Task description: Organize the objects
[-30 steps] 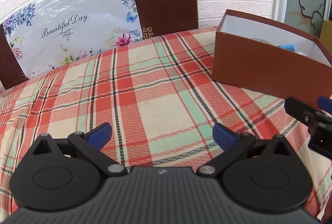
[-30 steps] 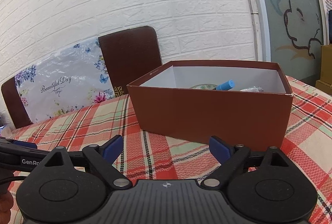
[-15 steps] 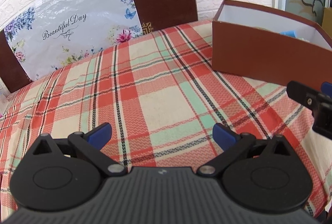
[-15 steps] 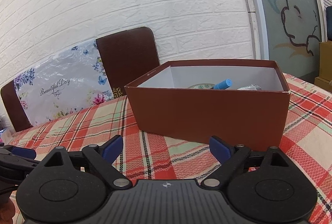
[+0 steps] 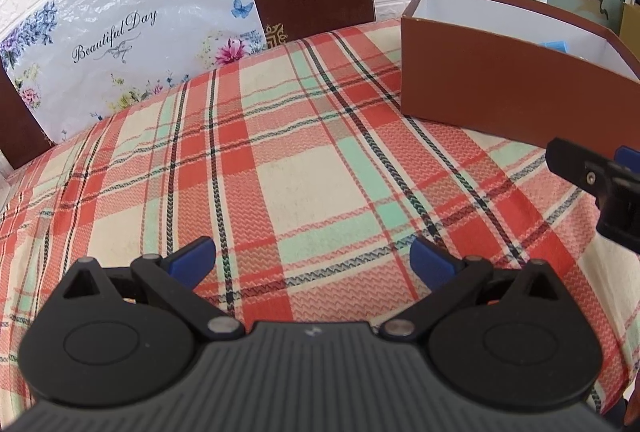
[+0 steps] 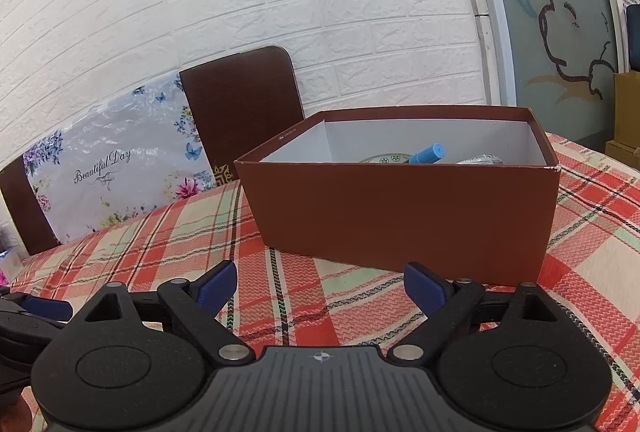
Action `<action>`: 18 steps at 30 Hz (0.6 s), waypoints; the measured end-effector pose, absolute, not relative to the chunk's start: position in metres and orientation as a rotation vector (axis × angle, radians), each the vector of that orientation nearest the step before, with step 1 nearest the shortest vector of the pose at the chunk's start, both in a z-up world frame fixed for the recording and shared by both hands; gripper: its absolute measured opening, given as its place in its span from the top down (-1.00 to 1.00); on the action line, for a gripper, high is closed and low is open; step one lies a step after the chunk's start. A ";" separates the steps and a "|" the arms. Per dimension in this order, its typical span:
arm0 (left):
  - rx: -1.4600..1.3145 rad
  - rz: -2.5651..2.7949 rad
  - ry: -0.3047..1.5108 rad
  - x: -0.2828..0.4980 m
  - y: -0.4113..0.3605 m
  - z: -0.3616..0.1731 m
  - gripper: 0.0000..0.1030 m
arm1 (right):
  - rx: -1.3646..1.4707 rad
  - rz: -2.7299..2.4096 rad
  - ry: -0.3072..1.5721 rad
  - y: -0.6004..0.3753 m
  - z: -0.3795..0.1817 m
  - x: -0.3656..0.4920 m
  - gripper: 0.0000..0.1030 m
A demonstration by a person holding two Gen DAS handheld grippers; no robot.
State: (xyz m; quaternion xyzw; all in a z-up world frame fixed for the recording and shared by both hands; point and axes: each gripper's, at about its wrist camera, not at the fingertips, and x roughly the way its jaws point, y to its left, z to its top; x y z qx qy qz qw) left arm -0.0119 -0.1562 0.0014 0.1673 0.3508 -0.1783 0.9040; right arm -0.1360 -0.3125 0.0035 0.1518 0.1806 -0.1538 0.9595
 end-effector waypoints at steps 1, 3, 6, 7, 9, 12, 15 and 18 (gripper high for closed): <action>0.346 -0.369 0.727 -0.012 -0.156 0.001 -1.00 | 0.308 -0.312 0.368 -0.313 0.003 -0.136 -0.74; 0.346 -0.371 0.732 -0.013 -0.158 0.001 -1.00 | 0.310 -0.312 0.370 -0.314 0.002 -0.136 -0.74; 0.345 -0.379 0.739 -0.012 -0.158 0.000 -1.00 | 0.312 -0.315 0.372 -0.314 0.002 -0.136 -0.74; 0.344 -0.380 0.741 -0.012 -0.159 0.000 -1.00 | 0.313 -0.316 0.372 -0.313 0.002 -0.136 -0.74; 0.341 -0.383 0.747 -0.013 -0.159 -0.001 -1.00 | 0.313 -0.316 0.374 -0.313 0.002 -0.136 -0.74; 0.335 -0.388 0.758 -0.012 -0.159 -0.002 -1.00 | 0.313 -0.314 0.374 -0.314 0.002 -0.136 -0.74; 0.330 -0.395 0.758 -0.011 -0.158 -0.002 -1.00 | 0.312 -0.314 0.374 -0.315 0.002 -0.135 -0.74; 0.328 -0.397 0.736 -0.014 -0.157 -0.001 -1.00 | 0.311 -0.313 0.373 -0.315 0.002 -0.135 -0.74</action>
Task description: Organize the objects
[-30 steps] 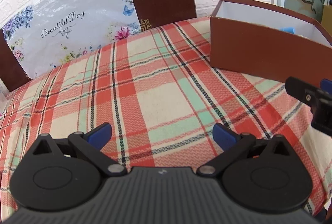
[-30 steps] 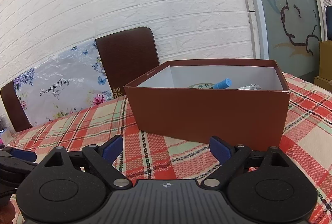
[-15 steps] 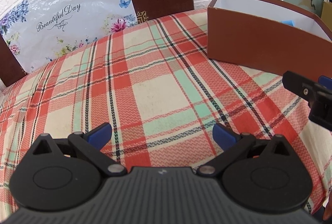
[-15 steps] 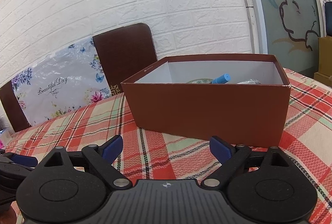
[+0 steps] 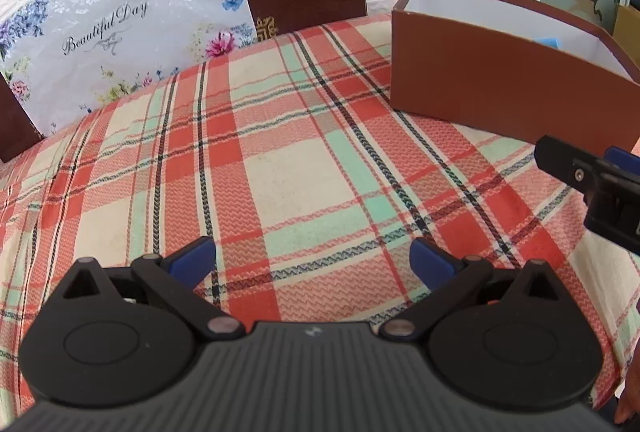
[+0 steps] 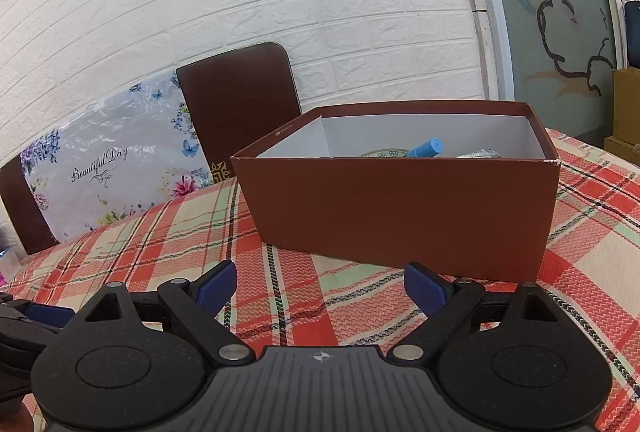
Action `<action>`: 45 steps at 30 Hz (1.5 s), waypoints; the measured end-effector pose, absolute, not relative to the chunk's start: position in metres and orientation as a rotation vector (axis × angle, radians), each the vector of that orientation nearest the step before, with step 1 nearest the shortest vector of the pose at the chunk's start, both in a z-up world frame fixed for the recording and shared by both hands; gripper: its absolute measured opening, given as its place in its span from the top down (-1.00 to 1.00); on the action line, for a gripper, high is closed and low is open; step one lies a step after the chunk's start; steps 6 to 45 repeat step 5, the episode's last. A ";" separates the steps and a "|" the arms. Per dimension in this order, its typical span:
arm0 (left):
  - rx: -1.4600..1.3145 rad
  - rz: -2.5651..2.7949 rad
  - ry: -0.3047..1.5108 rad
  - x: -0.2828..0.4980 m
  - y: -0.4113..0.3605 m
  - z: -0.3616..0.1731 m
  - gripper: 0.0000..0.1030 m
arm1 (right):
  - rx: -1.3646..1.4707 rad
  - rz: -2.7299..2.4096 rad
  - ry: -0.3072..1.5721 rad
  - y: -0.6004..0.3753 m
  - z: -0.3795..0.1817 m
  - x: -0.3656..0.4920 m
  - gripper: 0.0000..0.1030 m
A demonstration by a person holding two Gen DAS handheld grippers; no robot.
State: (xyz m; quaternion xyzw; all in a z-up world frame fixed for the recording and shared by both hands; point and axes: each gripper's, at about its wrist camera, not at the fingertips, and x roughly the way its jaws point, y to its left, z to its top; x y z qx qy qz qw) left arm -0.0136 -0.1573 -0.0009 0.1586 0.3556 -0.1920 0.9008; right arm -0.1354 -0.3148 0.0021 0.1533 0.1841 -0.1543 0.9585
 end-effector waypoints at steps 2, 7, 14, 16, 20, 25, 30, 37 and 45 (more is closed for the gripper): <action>0.324 -0.406 0.730 -0.014 -0.156 0.000 -1.00 | 0.307 -0.315 0.372 -0.314 0.002 -0.136 -0.74; 0.329 -0.417 0.718 -0.015 -0.157 0.002 -1.00 | 0.299 -0.318 0.371 -0.312 0.001 -0.136 -0.75; 0.329 -0.417 0.718 -0.015 -0.157 0.002 -1.00 | 0.299 -0.318 0.371 -0.312 0.001 -0.136 -0.75; 0.329 -0.417 0.718 -0.015 -0.157 0.002 -1.00 | 0.299 -0.318 0.371 -0.312 0.001 -0.136 -0.75; 0.329 -0.417 0.718 -0.015 -0.157 0.002 -1.00 | 0.299 -0.318 0.371 -0.312 0.001 -0.136 -0.75; 0.329 -0.417 0.718 -0.015 -0.157 0.002 -1.00 | 0.299 -0.318 0.371 -0.312 0.001 -0.136 -0.75; 0.329 -0.417 0.718 -0.015 -0.157 0.002 -1.00 | 0.299 -0.318 0.371 -0.312 0.001 -0.136 -0.75; 0.329 -0.417 0.718 -0.015 -0.157 0.002 -1.00 | 0.299 -0.318 0.371 -0.312 0.001 -0.136 -0.75; 0.329 -0.417 0.718 -0.015 -0.157 0.002 -1.00 | 0.299 -0.318 0.371 -0.312 0.001 -0.136 -0.75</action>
